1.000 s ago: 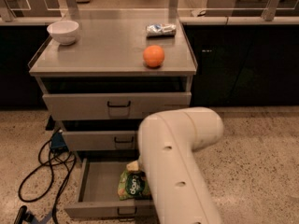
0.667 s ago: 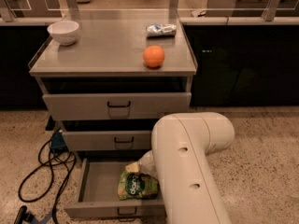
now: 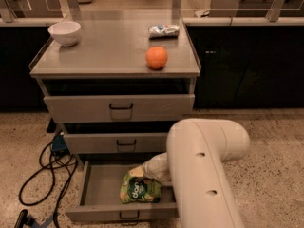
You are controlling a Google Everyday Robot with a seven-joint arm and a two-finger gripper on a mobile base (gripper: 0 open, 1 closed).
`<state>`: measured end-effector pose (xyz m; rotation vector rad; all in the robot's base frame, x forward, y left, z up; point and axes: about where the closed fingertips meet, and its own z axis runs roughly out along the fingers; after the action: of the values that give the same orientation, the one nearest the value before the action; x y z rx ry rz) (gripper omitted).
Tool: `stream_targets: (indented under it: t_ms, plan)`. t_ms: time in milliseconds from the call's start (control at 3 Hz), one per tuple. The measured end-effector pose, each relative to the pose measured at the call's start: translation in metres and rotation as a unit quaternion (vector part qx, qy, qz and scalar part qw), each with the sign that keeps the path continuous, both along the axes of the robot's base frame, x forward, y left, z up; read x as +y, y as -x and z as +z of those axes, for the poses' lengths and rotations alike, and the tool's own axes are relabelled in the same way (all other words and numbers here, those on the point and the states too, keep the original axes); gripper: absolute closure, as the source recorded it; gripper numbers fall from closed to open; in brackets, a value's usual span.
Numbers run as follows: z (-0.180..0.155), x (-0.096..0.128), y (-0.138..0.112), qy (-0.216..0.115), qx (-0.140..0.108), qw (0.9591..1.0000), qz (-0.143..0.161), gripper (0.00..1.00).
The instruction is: Pick green rice chip bag from bottom drawer and place on counter
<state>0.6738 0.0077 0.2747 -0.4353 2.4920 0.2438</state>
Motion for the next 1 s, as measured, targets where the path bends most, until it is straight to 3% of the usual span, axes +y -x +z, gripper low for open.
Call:
stream_targets:
  t_ms: [333, 667, 1000]
  plan:
    - [-0.01, 0.015, 0.011, -0.057, -0.019, 0.9949, 0.08, 0.0]
    - [0.006, 0.024, 0.016, -0.079, -0.043, 0.9873, 0.131, 0.0]
    - [0.002, 0.021, 0.006, -0.072, -0.034, 0.983, 0.165, 0.0]
